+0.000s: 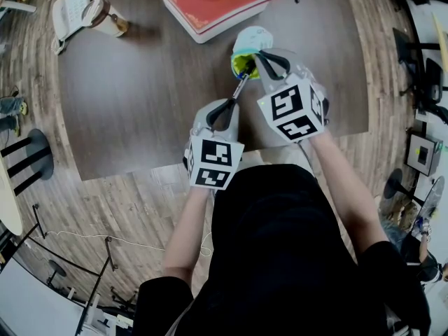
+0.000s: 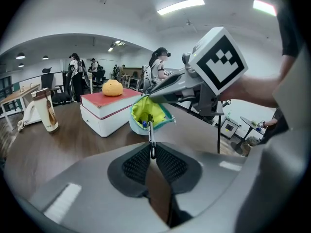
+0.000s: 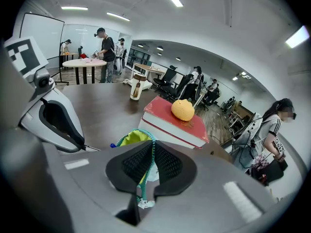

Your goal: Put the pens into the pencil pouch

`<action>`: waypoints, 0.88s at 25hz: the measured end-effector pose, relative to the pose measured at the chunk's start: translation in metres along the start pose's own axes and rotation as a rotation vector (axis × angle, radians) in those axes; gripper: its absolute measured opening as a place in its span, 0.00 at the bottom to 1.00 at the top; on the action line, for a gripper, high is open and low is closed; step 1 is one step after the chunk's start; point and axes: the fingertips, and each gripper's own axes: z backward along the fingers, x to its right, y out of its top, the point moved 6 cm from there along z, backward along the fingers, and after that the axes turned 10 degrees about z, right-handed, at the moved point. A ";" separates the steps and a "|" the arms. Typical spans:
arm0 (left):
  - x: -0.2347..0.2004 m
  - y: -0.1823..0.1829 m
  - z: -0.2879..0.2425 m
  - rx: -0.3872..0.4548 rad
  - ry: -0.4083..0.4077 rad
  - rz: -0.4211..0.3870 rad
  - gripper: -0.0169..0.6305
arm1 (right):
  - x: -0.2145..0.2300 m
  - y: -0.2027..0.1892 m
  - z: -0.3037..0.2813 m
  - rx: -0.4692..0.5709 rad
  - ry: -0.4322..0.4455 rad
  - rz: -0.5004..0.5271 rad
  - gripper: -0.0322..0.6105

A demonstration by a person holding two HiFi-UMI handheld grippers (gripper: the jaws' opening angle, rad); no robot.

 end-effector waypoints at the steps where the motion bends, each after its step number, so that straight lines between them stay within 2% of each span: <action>1: 0.000 0.001 -0.002 0.000 0.000 -0.003 0.08 | 0.000 0.000 0.000 0.000 0.000 0.000 0.09; 22: 0.009 0.016 -0.026 0.028 -0.012 -0.022 0.08 | -0.001 -0.002 0.003 -0.006 0.001 0.000 0.09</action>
